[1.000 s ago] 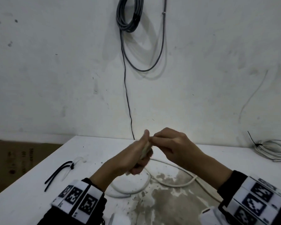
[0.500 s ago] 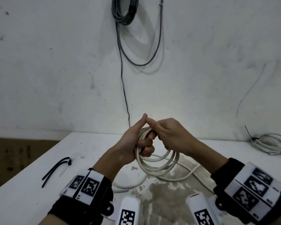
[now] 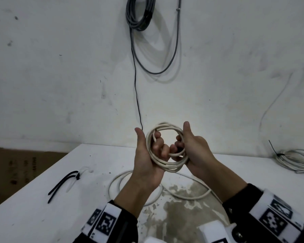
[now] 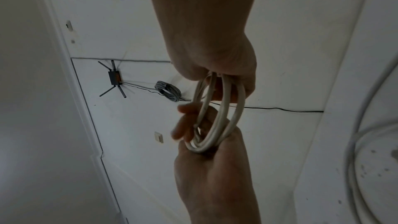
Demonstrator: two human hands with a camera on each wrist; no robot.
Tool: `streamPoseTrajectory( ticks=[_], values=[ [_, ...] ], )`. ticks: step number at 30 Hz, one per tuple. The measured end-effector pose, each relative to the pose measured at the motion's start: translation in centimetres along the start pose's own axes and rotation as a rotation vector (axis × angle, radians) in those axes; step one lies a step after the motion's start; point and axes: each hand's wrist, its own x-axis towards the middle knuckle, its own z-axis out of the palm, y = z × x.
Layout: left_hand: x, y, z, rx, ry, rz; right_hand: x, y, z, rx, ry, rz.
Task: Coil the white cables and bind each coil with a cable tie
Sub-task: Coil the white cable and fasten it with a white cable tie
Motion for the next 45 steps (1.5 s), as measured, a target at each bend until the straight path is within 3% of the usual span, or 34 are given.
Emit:
streamPoseTrajectory(
  ticks=[4,9,19,22,24,27,30,35,41,45],
  values=[
    [0.3,0.5,-0.4,0.072,0.124,-0.056,0.0,-0.3,-0.6,-0.057,-0.084,-0.037],
    [0.4,0.9,-0.4,0.288,0.235,-0.123,-0.3,-0.2,-0.9,-0.316,-0.153,-0.089],
    [0.9,2.2,-1.0,0.474,0.144,-0.286,0.0,1.6,-1.9,-0.658,-0.223,-0.315],
    [1.2,3.1,-1.6,0.420,0.064,-0.368,0.2,1.6,-2.4,-0.715,-0.253,-0.315],
    [1.0,3.2,-1.8,0.227,0.006,-0.400,0.3,1.5,-2.2,-0.734,-0.188,-0.348],
    [0.2,2.2,-2.2,-0.030,-0.080,-0.316,0.6,1.6,-1.6,-0.688,-0.064,-0.427],
    [-0.5,0.9,-2.3,-0.013,-0.056,-0.218,0.5,2.0,-1.1,-0.659,-0.005,-0.450],
    [-0.6,0.7,-2.8,-0.069,-0.026,-0.241,0.4,2.1,-1.0,-0.627,0.054,-0.435],
    [0.0,1.5,-2.9,-0.104,-0.034,-0.239,0.9,1.7,-2.2,-0.719,-0.163,-0.463],
    [0.2,2.2,-2.6,-0.011,-0.033,-0.243,0.4,1.2,-2.9,-0.702,-0.297,-0.402]
  ],
)
